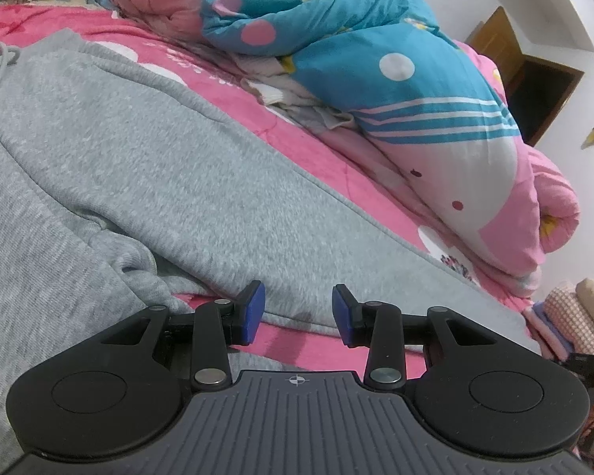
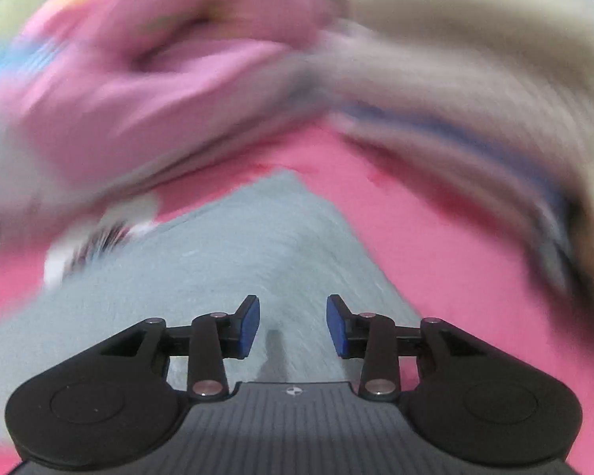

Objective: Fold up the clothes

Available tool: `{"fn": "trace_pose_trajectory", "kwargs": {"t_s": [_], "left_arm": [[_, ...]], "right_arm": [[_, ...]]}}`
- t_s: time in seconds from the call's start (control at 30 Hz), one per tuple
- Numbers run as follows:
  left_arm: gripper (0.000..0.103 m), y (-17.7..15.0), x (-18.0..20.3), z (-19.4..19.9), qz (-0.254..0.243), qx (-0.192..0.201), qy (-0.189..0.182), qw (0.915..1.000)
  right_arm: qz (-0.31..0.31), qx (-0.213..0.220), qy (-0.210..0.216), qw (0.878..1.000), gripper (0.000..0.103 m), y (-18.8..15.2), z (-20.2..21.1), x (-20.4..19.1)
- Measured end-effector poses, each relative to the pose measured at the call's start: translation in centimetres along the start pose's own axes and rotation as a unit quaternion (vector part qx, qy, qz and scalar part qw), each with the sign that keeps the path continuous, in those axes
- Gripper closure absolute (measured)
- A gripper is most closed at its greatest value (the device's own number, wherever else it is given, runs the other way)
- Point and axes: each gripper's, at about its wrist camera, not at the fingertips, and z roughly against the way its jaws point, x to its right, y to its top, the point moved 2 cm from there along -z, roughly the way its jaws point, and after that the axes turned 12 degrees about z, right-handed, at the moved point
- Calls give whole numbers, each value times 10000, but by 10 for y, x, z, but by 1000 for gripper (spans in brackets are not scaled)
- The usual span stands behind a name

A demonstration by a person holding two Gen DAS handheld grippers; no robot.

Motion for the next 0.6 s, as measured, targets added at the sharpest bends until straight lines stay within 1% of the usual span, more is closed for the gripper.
{"fn": "trace_pose_trajectory", "kwargs": {"t_s": [0.1,0.2,0.3,0.43,0.5,0.53,0.57,0.6], "left_arm": [[65,0,0,0,32,-3,-7,10000],[65,0,0,0,44,-2,-10,10000],[65,1,-2,1,83,-11,-35,10000],[65,3,-3,1,172,-11,-57,9998],[65,3,-2,0,172,-3,-45,9998],[65,2,-2,0,163,3,-37,9999],[65,2,-2,0,155,8,-30,9999],[65,2,-1,0,146,14,-22,9999]], "right_arm": [[-664,-127,195,9975,65,-5,3,2],[-1287,-251,366,9907,65,-10,5,4],[-1450,-290,235,9887,69,-9,1,5],[-1850,-298,413,9814,69,-9,-3,15],[-1881,-318,505,9803,72,-9,-10,19],[-1873,-341,566,9801,84,-8,-16,18],[-1793,-415,605,9811,103,-5,-21,15],[-1763,-433,604,9815,103,-2,-22,11]]}}
